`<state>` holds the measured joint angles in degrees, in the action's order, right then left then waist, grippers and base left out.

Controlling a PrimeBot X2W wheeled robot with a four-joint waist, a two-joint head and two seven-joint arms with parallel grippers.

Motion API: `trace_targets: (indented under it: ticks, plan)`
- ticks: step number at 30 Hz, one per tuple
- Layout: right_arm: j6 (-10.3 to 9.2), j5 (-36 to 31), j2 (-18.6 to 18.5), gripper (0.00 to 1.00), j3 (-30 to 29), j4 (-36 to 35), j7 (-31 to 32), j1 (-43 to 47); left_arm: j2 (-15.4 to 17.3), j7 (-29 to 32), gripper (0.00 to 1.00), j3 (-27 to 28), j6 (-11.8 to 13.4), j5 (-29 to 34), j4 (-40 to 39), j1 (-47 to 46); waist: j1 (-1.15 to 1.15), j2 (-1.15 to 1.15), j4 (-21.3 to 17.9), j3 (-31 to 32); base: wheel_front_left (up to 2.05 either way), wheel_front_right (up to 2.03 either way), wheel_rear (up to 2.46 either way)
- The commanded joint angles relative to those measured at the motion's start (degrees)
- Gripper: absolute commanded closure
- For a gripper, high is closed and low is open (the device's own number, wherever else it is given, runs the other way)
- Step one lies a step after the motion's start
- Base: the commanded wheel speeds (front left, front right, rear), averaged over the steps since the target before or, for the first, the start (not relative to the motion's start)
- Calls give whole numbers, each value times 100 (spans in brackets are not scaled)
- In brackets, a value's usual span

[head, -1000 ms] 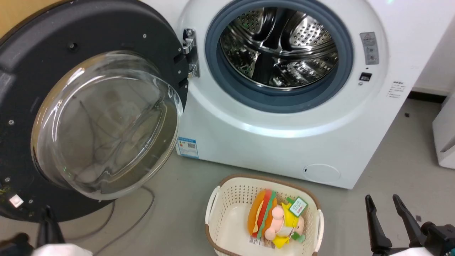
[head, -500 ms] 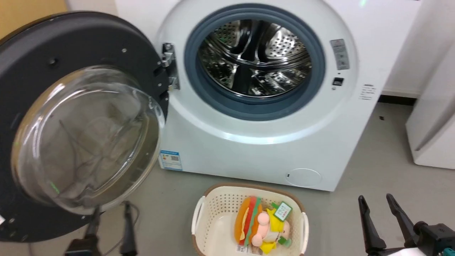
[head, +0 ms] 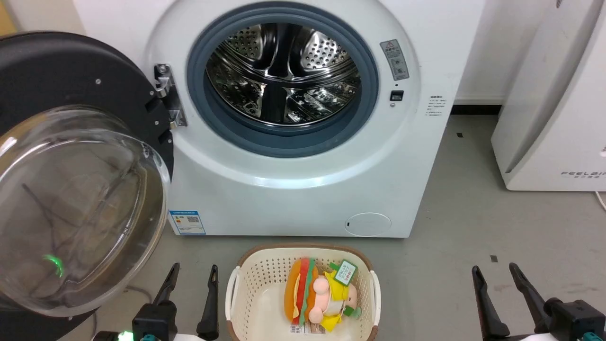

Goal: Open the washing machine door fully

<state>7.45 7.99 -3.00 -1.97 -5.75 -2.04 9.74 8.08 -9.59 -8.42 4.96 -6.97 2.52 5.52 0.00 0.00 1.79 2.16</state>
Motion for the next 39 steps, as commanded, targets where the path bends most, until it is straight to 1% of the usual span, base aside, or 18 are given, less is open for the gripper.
trace_targets:
  ticks: [1,5,9,10,39]
  plan:
    - [3,-41,13,0,5,-13,26,82,20,34,0,-6,32,24,11,-103,0,0,-56,-21,0,0,0]
    - [3,-34,13,0,25,3,34,66,31,103,0,-36,36,10,11,-124,0,0,-109,-46,0,0,0]
    - [3,-28,13,0,33,19,43,46,47,124,0,-59,-23,-63,12,-150,0,0,-114,-59,0,0,0]
    - [0,-3,0,100,31,11,44,30,18,107,100,-45,-26,-68,1,-91,0,0,-114,-59,0,0,0]
    - [1,-172,2,100,65,131,78,-186,-107,289,100,149,-127,93,-52,-189,0,0,-130,-93,0,0,0]
